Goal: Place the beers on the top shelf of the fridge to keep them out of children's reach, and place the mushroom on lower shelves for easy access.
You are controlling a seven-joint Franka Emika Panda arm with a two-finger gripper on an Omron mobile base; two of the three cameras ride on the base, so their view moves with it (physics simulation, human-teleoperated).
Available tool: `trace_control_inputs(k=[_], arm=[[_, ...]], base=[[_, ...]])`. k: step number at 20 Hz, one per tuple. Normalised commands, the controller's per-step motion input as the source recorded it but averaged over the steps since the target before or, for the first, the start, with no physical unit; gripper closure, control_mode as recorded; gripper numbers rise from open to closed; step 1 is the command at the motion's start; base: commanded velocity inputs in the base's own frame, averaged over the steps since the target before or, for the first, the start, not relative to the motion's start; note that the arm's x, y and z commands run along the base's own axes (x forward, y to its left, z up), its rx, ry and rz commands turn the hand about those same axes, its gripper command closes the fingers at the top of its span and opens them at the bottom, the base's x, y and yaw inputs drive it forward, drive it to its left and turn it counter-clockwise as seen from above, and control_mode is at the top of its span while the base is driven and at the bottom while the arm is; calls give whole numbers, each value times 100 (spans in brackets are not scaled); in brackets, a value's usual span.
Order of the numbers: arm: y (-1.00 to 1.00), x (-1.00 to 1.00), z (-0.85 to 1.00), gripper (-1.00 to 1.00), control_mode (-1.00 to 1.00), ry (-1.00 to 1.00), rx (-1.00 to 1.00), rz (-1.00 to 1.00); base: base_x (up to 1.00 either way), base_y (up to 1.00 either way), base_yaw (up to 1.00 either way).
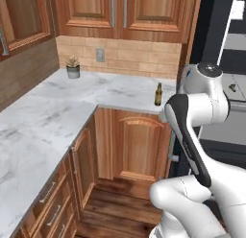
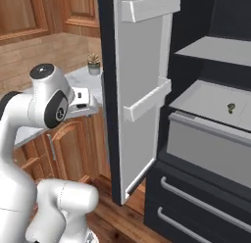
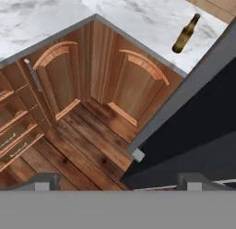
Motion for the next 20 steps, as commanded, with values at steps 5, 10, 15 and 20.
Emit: trace_control_inputs(k=[5,10,15,20], arm=[[0,0,0,-100,100,0,0,0],[0,0,0,-100,100,0,0,0],[0,0,0,-100,100,0,0,0],[0,0,0,-100,100,0,0,0]], base=[[1,74,6],[30,0,-25],[45,13,-29],[49,42,-29]])
